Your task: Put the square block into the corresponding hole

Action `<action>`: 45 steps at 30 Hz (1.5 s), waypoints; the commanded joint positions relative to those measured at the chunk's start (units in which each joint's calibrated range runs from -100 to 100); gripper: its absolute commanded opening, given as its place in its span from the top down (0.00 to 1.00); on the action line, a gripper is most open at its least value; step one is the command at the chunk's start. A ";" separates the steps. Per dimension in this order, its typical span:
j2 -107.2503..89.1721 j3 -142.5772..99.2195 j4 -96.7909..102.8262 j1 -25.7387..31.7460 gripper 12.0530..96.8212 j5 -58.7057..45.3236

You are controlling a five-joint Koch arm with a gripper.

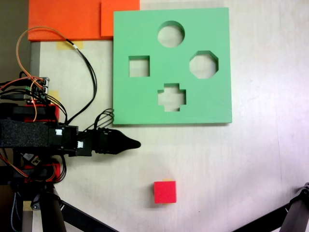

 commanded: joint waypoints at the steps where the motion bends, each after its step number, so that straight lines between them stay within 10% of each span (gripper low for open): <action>1: -0.41 -1.08 -5.32 0.00 0.56 -0.20; 27: -0.41 -1.08 -5.52 -0.93 0.57 0.88; 45: -0.41 -1.08 -9.27 -10.50 0.59 29.50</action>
